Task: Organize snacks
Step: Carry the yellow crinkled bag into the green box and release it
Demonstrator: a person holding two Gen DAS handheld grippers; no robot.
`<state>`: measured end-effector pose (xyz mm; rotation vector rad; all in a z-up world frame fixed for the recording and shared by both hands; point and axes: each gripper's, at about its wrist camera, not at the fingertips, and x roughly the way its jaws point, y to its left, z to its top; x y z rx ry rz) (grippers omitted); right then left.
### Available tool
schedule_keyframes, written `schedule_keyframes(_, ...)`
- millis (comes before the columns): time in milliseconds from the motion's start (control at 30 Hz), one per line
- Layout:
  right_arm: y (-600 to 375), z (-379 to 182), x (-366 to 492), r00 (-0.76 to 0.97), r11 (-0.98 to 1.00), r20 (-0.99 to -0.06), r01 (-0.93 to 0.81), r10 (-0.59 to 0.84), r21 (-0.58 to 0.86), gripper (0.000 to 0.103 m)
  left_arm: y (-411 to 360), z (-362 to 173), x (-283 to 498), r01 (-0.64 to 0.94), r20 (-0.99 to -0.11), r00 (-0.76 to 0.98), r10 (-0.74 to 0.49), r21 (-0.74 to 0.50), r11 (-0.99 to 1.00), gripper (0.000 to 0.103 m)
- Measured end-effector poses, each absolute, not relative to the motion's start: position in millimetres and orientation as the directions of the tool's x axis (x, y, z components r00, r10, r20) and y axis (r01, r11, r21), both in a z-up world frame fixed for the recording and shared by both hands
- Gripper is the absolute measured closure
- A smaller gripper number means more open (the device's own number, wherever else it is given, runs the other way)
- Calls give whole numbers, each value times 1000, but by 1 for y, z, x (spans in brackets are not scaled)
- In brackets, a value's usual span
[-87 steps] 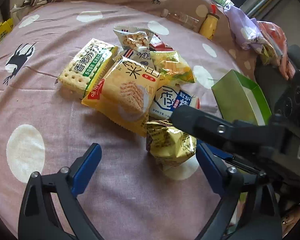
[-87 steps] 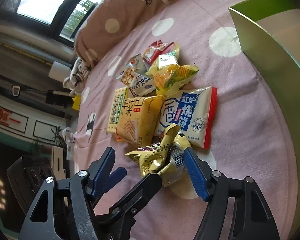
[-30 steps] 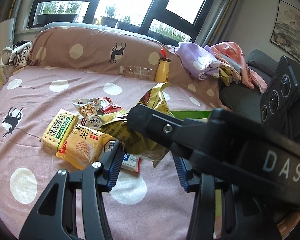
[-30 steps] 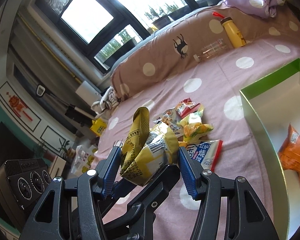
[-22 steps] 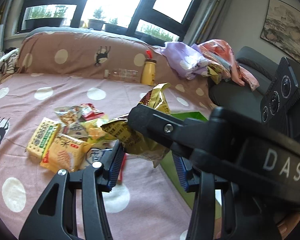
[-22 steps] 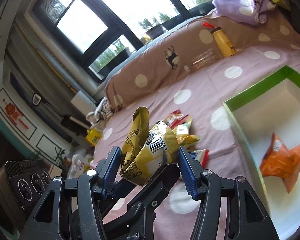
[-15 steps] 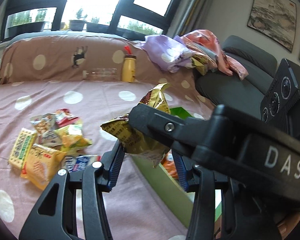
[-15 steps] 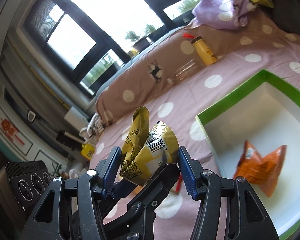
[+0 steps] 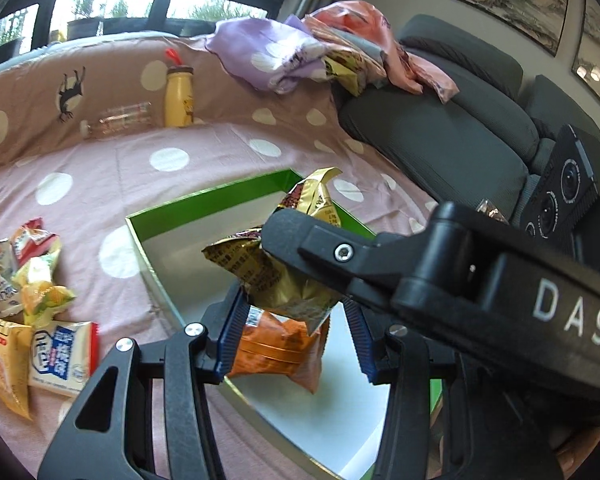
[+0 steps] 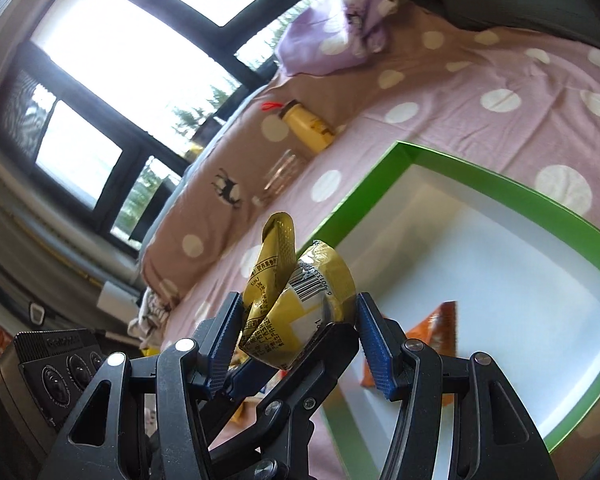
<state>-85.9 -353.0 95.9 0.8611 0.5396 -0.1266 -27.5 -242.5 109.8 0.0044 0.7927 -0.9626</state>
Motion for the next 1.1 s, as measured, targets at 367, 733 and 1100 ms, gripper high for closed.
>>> schedule_keyframes(367,-376,81,-95,830,580,-555,423,61,696,43,-270,96,-28,752,-653,217,-725,-361,551,56)
schedule_keyframes(733,-388,67,-95,799,530,-599,489,46,693,43,-283,82,-22,737,-689,158,-708,-395,549,56)
schedule_keyframes(1100,-391,64,-95,784,520,-619,515,35,682,43,-288,76,-21,732,-713,169,-680,-372,571,56)
